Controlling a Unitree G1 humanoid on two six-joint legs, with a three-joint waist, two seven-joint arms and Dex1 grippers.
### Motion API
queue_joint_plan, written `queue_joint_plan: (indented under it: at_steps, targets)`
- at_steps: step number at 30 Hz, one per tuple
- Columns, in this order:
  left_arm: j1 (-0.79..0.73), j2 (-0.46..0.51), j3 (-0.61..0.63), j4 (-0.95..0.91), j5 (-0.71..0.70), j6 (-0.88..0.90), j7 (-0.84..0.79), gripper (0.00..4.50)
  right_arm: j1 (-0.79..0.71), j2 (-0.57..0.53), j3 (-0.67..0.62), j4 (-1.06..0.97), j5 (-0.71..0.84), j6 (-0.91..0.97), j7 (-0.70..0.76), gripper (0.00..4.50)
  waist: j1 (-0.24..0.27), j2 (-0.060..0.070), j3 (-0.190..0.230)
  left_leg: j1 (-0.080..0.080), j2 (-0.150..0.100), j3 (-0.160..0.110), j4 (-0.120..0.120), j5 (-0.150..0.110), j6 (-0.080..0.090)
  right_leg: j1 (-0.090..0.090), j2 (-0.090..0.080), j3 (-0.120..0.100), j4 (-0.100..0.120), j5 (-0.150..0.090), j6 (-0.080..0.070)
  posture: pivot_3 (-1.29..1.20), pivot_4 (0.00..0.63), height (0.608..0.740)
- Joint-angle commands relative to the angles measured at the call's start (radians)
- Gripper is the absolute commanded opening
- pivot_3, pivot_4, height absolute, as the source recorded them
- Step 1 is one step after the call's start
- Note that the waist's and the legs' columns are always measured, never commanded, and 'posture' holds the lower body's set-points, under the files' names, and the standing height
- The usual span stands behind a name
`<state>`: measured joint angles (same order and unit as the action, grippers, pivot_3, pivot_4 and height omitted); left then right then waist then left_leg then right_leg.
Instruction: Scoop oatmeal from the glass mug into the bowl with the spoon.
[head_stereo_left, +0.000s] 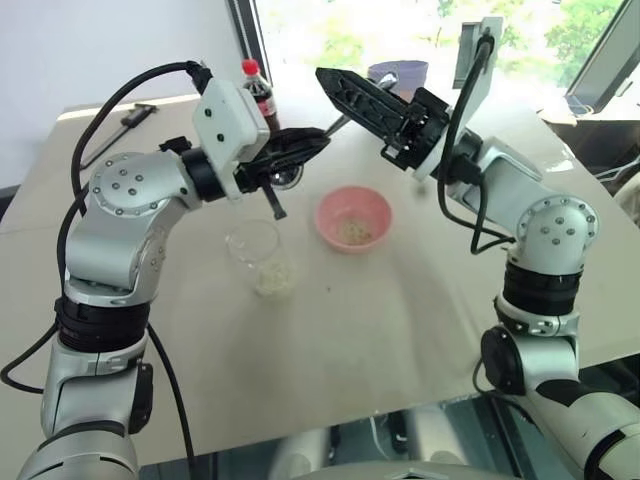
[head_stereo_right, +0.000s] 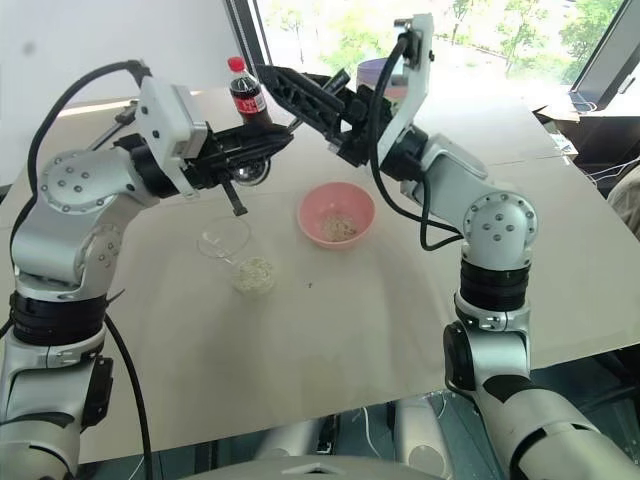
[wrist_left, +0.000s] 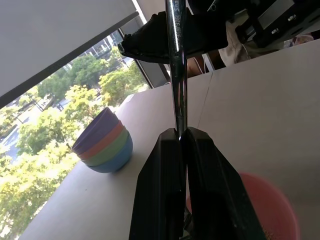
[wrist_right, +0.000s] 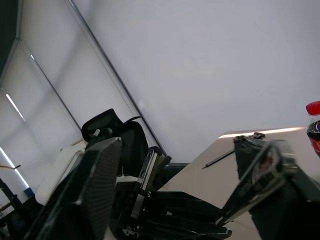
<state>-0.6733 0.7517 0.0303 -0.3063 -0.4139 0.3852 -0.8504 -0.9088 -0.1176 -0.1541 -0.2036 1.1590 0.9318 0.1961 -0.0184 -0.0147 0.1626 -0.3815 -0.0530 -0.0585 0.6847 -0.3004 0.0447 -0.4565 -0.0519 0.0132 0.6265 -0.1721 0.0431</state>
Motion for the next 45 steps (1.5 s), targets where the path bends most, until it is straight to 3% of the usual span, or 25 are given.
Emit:
queue_joint_plan:
  at_steps: [1,5,20,25,33,38,40,45]
  targets:
    - [-0.02,0.004,0.019,-0.041,0.002,0.004,0.012,0.0,-0.013,-0.006,0.003,-0.02,0.007,-0.018,0.023,1.79,0.0,0.0,0.0,0.0,0.0,0.0,0.0,0.0,0.0,0.0,0.0,0.0,0.0,0.0,0.0,0.0,0.15,0.74]
    - [-0.014,0.009,0.035,-0.047,-0.013,0.04,0.022,0.0,-0.013,-0.019,-0.005,-0.012,-0.004,-0.02,0.03,0.06,0.001,0.0,0.0,0.0,0.0,0.0,0.0,0.0,0.0,0.0,0.0,0.0,0.0,0.0,0.0,0.0,0.15,0.74]
    - [-0.001,0.025,0.059,-0.059,-0.033,0.062,0.01,0.0,-0.021,-0.027,-0.006,0.012,-0.039,-0.029,0.031,0.02,-0.001,0.001,0.001,0.0,0.0,0.0,0.0,0.0,0.0,0.0,0.0,0.0,0.0,0.0,0.0,0.0,0.15,0.74]
    - [0.007,0.019,0.074,-0.069,-0.033,0.058,0.025,1.61,-0.028,-0.021,-0.007,0.028,-0.05,-0.034,0.037,0.0,-0.001,0.002,0.001,0.0,0.0,0.0,0.0,0.0,0.0,0.0,0.0,0.0,0.0,0.0,0.0,0.0,0.15,0.74]
    - [0.033,0.024,0.149,-0.113,-0.111,0.1,0.037,1.61,-0.04,-0.023,-0.009,0.06,-0.077,-0.052,0.052,0.0,-0.002,0.002,0.001,0.0,0.0,0.0,0.0,0.0,0.0,0.0,0.0,0.0,0.0,0.0,0.0,0.0,0.15,0.74]
    - [0.091,0.013,0.39,-0.145,-0.293,0.228,0.153,1.61,-0.031,-0.081,-0.037,0.103,-0.133,-0.073,0.061,0.0,-0.003,0.002,0.001,0.0,0.0,0.0,0.0,0.0,0.0,0.0,0.0,0.0,0.0,0.0,0.0,0.0,0.15,0.74]
    - [0.169,0.023,0.466,-0.149,-0.283,0.234,0.18,1.61,-0.026,-0.102,-0.056,0.108,-0.128,-0.066,0.06,0.0,-0.004,0.002,0.001,0.0,0.0,0.0,0.0,0.0,0.0,0.0,0.0,0.0,0.0,0.0,0.0,0.0,0.15,0.74]
    - [0.564,-0.049,0.759,-0.221,-0.256,0.221,0.205,1.61,-0.001,-0.18,-0.123,0.13,-0.117,-0.031,0.039,0.0,-0.021,0.004,0.001,0.001,0.0,0.002,-0.001,0.0,0.0,-0.001,-0.001,0.003,-0.001,0.0,0.0,0.0,0.15,0.74]
